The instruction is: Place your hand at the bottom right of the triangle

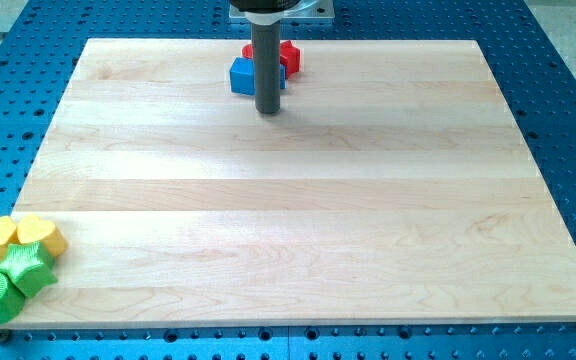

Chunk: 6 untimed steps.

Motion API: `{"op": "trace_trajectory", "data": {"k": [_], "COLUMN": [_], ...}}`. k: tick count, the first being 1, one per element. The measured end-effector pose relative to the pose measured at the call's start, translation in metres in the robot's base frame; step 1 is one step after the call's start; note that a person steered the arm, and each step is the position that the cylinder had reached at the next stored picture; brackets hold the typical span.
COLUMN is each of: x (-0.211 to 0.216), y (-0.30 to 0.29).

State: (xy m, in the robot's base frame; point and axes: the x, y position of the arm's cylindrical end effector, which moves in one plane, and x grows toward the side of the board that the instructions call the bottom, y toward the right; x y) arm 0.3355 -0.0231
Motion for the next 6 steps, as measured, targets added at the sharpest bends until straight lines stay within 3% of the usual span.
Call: {"op": "trace_trajectory", "data": {"k": [4, 5, 6], "x": [0.016, 0.030, -0.007], "y": [0.013, 0.045, 0.076]}}
